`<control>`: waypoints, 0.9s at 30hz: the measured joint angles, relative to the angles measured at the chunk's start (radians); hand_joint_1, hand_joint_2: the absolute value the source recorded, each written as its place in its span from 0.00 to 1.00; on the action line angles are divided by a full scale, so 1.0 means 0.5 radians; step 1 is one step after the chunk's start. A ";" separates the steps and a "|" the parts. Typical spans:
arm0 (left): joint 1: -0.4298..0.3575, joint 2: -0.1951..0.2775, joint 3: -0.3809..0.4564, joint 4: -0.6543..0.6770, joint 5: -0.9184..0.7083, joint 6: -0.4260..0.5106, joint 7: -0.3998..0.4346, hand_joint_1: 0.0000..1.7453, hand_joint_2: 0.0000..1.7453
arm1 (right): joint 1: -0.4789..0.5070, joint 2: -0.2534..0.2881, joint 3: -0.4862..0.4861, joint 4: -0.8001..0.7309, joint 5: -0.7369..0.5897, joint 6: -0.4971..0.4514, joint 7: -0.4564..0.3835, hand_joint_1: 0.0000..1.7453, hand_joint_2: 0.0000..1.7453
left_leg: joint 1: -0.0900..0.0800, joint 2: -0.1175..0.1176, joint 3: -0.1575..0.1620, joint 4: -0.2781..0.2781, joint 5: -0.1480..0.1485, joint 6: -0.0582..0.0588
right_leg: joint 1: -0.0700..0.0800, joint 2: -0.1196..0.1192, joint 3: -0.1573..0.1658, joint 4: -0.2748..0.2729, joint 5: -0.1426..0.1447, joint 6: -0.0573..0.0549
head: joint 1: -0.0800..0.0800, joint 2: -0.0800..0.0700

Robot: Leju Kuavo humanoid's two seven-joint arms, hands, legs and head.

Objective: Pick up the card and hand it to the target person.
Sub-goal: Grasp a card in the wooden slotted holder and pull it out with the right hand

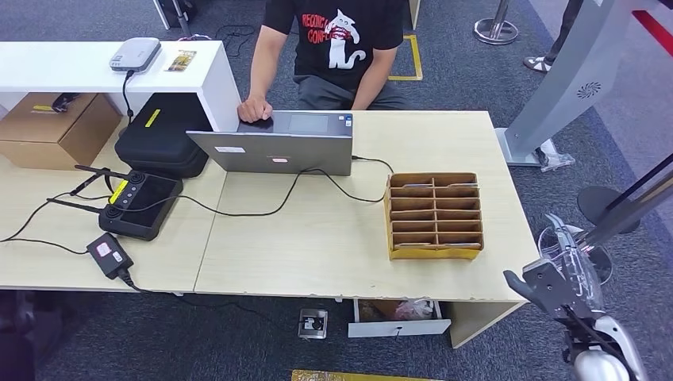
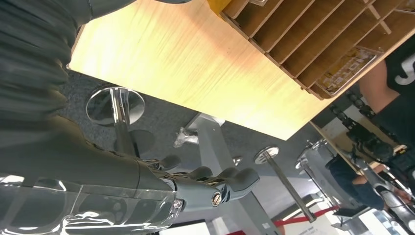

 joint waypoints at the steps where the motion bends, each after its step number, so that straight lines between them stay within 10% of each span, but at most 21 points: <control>1: 0.000 0.000 -0.001 0.000 0.002 0.000 0.000 0.00 0.00 | -0.013 0.000 0.007 0.024 -0.001 0.000 -0.002 0.00 1.00 | 0.000 0.000 0.000 0.000 0.000 0.000 | 0.000 0.000 0.000 0.000 0.000 0.000 | 0.000 0.000; 27: 0.001 -0.008 -0.035 0.000 0.042 0.000 0.006 0.00 0.00 | -0.480 0.067 0.307 0.740 0.050 -0.127 -0.066 0.00 1.00 | 0.000 -0.001 0.000 0.000 0.001 -0.001 | 0.000 -0.001 0.000 0.001 0.001 -0.001 | 0.000 0.000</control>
